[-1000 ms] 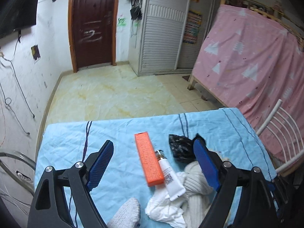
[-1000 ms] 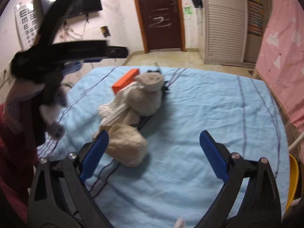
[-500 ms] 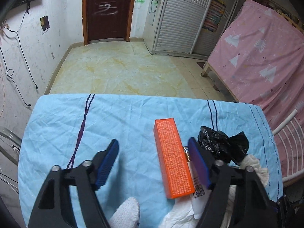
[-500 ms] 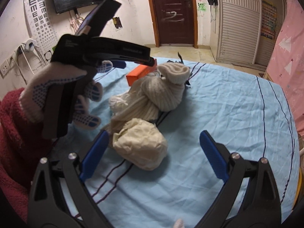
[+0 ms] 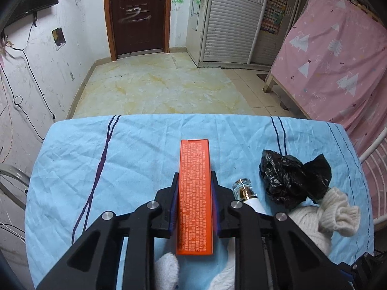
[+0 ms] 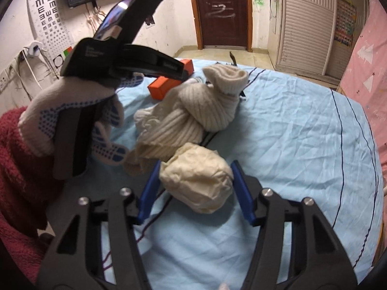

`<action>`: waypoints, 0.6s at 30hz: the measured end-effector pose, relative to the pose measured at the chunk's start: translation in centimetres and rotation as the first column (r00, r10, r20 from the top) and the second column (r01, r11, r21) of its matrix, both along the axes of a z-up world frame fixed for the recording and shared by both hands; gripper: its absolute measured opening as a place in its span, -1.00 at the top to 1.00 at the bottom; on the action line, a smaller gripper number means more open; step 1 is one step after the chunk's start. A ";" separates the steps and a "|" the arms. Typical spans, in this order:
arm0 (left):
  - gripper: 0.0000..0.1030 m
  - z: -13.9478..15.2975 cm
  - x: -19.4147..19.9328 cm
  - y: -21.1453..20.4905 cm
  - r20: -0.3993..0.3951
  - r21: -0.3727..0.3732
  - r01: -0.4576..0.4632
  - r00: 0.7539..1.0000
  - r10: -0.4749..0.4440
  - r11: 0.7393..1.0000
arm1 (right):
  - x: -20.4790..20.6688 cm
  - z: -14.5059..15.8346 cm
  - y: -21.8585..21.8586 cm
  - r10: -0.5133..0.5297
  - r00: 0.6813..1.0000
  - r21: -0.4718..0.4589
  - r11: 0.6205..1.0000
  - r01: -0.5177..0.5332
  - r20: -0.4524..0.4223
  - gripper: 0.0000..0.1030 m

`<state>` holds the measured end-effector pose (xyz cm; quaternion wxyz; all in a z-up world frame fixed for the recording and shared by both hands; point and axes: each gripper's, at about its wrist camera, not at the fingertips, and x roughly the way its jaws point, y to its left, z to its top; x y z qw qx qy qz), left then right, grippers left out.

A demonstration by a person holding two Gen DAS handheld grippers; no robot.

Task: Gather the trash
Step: 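Carry orange box and beige bundle over the yellow bin and open both tools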

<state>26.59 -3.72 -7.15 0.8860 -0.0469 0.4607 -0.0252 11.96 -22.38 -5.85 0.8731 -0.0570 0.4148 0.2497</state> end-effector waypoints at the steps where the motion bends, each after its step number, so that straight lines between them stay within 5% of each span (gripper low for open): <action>1: 0.74 0.0 -0.1 0.1 0.000 -0.008 -0.001 1.000 0.001 1.000 | 0.0 0.0 0.2 0.000 1.000 -0.007 1.000 0.000 0.008 -0.07; 18: 0.74 7.3 -7.6 -2.3 0.173 -0.059 0.024 0.985 -0.013 0.998 | -1.0 1.9 -5.5 -0.099 0.989 0.165 0.983 0.080 0.113 -0.06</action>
